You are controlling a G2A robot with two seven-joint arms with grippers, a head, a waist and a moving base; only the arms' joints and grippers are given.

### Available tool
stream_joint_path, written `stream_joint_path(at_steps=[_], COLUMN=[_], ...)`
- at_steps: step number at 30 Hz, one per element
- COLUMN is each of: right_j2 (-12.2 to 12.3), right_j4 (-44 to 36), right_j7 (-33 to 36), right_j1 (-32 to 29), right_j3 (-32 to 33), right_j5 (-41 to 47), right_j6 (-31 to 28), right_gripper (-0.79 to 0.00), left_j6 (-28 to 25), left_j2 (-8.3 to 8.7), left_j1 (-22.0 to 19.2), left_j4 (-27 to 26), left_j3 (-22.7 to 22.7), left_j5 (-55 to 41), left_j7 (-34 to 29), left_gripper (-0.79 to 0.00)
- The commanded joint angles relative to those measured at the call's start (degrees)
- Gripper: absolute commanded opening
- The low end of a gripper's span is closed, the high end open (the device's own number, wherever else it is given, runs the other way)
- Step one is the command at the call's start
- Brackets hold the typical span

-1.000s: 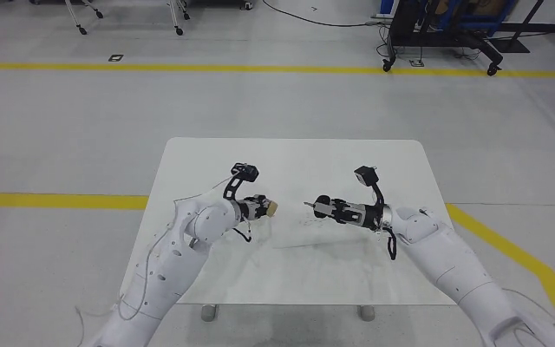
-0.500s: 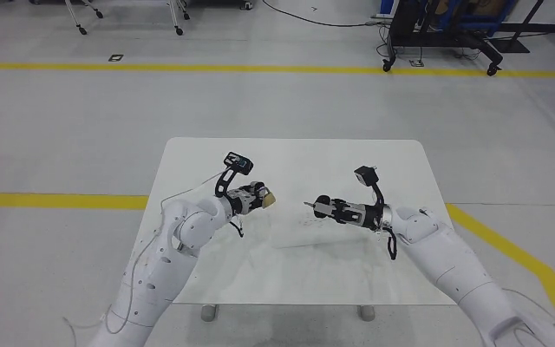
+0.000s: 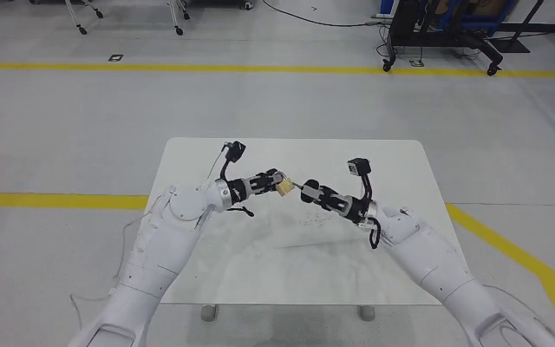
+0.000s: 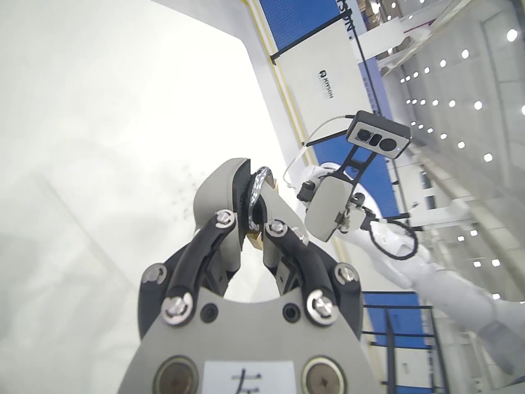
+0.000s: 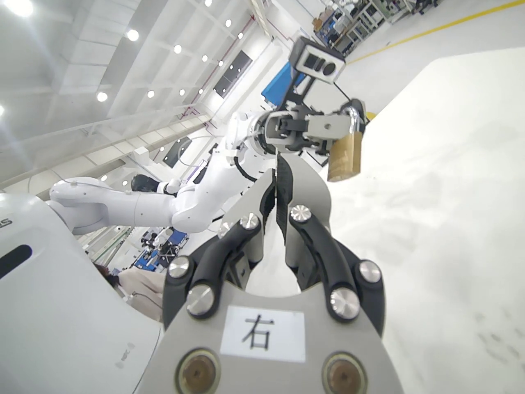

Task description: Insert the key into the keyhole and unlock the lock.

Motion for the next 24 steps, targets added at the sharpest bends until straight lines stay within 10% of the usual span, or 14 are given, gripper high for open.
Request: stream_joint_path(at_steps=[1, 11, 24], right_j2=[-0.5, -2.8, -3.2], right_j4=[0.6, 2.2, -0.9], right_j7=[-2.5, -10.5, -16.3], right_j1=[0.4, 1.0, -1.1], right_j3=[0.5, 0.3, 3.7], right_j5=[-0.1, -7.0, -16.7], right_j6=[-1.3, -0.8, 2.4], right_gripper=[-0.785, -0.785, -0.785], left_j6=[1.9, 9.2, 6.6], left_j2=[-0.87, -4.18, -5.91], left_j1=[-2.1, -9.2, -12.8], left_j4=[4.6, 22.0, 29.9], left_j3=[1.7, 4.5, 5.8], left_j5=[-6.6, -29.1, -33.7], left_j7=[-3.5, -16.2, -19.8], left_gripper=[-0.785, -0.785, -0.785])
